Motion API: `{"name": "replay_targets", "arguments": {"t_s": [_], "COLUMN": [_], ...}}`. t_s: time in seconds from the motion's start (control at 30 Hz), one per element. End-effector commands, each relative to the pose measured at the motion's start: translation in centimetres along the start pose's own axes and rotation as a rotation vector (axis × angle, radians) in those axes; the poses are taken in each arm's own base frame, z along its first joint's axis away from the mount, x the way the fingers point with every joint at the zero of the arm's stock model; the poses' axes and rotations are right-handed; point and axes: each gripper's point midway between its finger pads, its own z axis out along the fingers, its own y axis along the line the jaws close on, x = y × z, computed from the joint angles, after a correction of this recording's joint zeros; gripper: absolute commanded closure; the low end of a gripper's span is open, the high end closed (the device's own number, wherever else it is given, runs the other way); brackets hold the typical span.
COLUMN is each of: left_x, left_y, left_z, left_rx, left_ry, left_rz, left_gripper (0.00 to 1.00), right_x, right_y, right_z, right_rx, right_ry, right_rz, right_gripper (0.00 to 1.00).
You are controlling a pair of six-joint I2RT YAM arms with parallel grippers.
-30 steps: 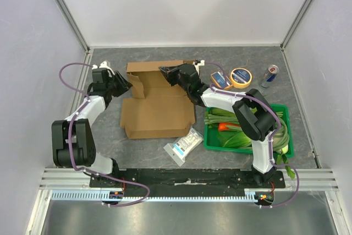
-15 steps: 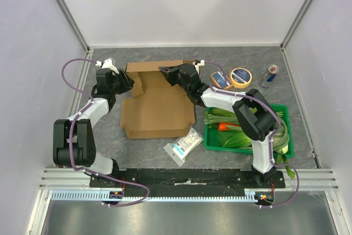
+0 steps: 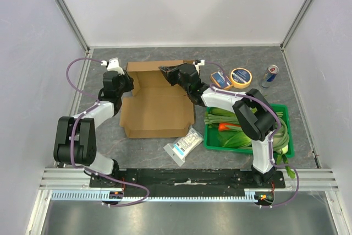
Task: Fold the paper box
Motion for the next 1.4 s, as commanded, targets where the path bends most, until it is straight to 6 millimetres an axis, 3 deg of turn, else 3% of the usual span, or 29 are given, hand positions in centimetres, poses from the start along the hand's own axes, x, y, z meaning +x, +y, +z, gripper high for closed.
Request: {"name": "replay_targets", "arguments": {"t_s": [0.0,0.03,0.13,0.2,0.23,0.33,0.4,0.53,0.6,0.67,0.73,0.77,1.1,1.37], "left_x": [-2.2,-2.1,-1.7,-1.7,-1.7,-1.7,-1.3,-0.9,-1.2,-0.8,0.1,-0.6,-0.5,-0.9], "left_y": [0.8,0.7,0.5,0.4,0.4,0.1,0.1,0.3,0.6,1.9,2.5,2.7,2.8,4.2], "left_z": [0.2,0.1,0.6,0.7,0.8,1.0,1.5,2.1,2.4,2.5,2.2,2.2,1.4,0.1], "left_rx": [-0.135,-0.142,-0.138,-0.155,-0.158,-0.146,-0.152,-0.237,-0.306,-0.430,-0.512,-0.552,-0.611,-0.658], "left_ry": [-0.127,-0.128,-0.133,-0.124,-0.125,-0.117,-0.091,-0.055,-0.056,-0.016,0.041,0.023,0.014,-0.030], "left_rz": [0.035,0.028,0.024,0.030,0.032,0.025,0.028,0.067,0.076,0.079,0.086,0.089,0.134,0.255], "left_gripper": [0.76,0.81,0.82,0.71,0.56,0.52,0.54,0.77,0.83,0.98,0.98,0.98,0.98,0.98], "right_x": [0.8,0.8,0.9,0.9,0.9,0.9,0.9,1.1,1.4,1.6,1.6,1.7,1.7,1.6], "right_y": [-0.8,-0.6,-0.2,0.0,-0.1,0.2,0.1,-0.1,-0.2,-0.6,-0.2,-0.2,1.0,1.0], "right_z": [0.1,0.0,0.0,0.0,0.0,0.0,0.1,0.1,0.1,-0.1,-0.3,-0.4,-0.5,-0.4], "right_rx": [0.048,0.046,0.042,0.039,0.042,0.039,0.040,0.045,0.044,0.049,0.044,0.047,0.018,0.012], "right_ry": [0.032,0.032,0.035,0.034,0.035,0.035,0.034,0.038,0.045,0.048,0.038,0.041,0.043,0.041], "right_rz": [-0.016,-0.013,-0.012,-0.010,-0.011,-0.012,-0.012,-0.009,-0.002,0.015,0.021,0.024,0.068,0.069], "right_gripper": [1.00,1.00,1.00,1.00,1.00,1.00,1.00,1.00,1.00,1.00,1.00,1.00,1.00,1.00]}}
